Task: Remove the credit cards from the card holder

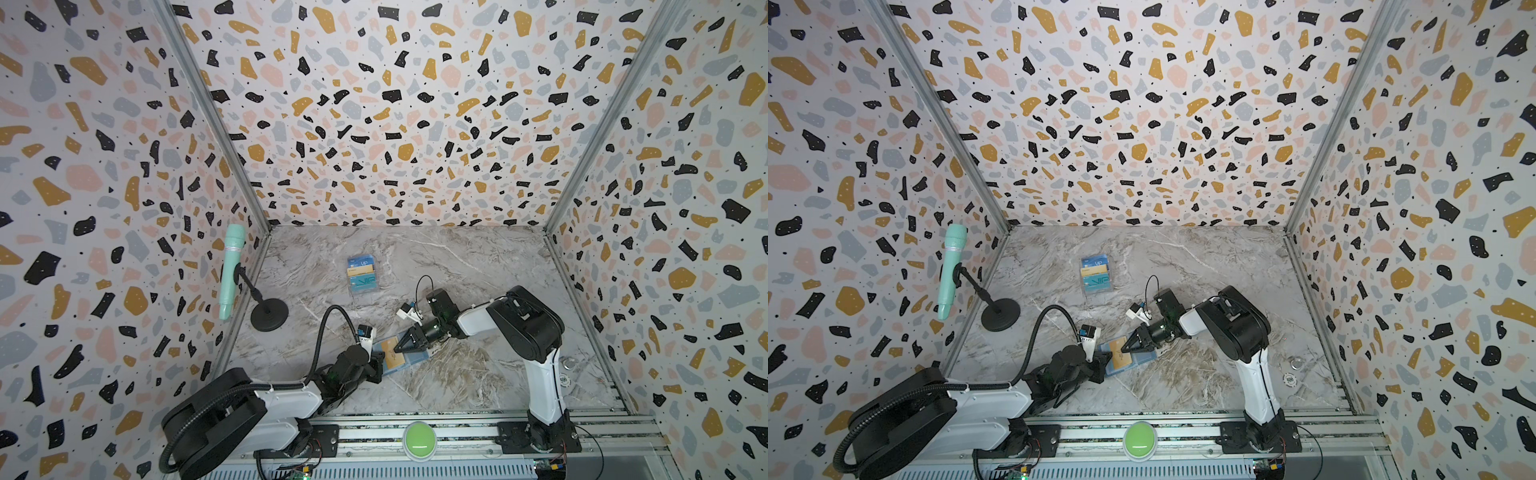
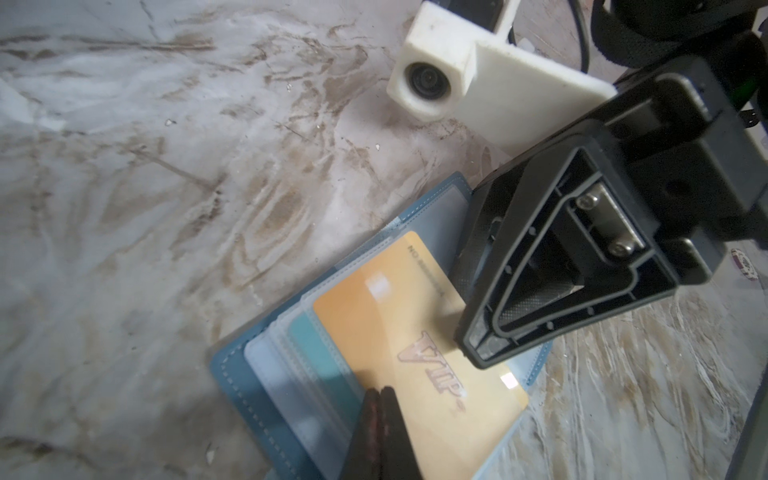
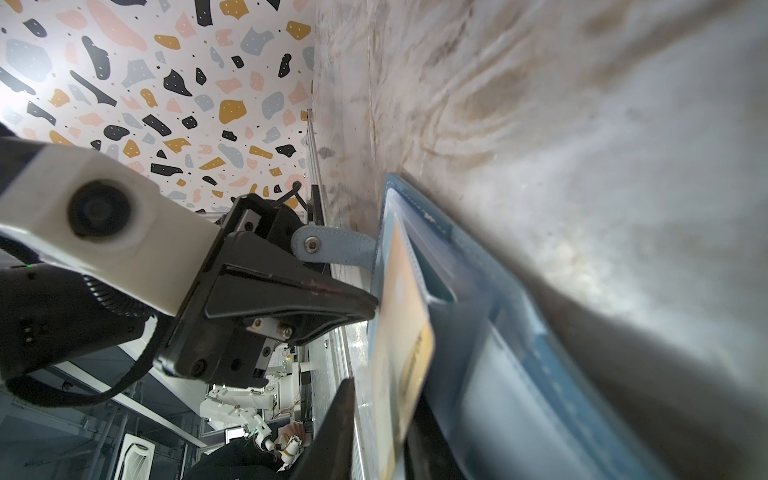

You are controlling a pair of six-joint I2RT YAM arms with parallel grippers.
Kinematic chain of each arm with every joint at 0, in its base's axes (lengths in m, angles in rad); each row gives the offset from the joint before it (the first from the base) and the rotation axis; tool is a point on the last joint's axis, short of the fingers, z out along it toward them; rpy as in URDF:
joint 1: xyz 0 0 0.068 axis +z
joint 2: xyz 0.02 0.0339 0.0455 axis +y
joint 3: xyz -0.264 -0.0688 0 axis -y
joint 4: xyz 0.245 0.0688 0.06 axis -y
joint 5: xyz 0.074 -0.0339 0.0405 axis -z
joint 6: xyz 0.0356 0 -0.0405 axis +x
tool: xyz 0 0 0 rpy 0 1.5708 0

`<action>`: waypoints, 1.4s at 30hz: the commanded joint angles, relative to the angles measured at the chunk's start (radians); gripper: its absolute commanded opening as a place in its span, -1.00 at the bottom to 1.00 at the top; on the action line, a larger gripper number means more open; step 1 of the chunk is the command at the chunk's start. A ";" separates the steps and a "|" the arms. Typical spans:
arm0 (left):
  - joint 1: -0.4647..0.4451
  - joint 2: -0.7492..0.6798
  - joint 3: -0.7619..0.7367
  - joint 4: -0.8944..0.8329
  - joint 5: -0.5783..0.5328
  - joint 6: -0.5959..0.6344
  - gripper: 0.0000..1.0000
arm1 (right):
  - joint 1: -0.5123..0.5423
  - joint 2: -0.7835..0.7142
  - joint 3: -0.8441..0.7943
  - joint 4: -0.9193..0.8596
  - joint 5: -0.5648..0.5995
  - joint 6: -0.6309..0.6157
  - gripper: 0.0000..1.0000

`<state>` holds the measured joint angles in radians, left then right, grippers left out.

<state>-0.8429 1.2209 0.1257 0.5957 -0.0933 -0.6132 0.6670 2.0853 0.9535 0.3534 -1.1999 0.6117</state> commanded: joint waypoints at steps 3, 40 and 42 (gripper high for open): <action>-0.004 -0.054 -0.025 0.042 0.004 0.018 -1.00 | 0.006 0.024 0.007 -0.051 0.024 -0.026 -0.55; -0.004 0.111 -0.036 0.146 0.030 0.012 -1.00 | 0.004 0.020 0.006 -0.061 0.022 -0.036 -0.55; -0.003 0.127 -0.028 0.125 0.024 0.014 -1.00 | 0.002 0.018 0.005 -0.061 0.022 -0.036 -0.55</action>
<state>-0.8429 1.3174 0.0937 0.7563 -0.0719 -0.6132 0.6670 2.0861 0.9569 0.3408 -1.2011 0.5995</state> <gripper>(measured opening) 0.046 0.224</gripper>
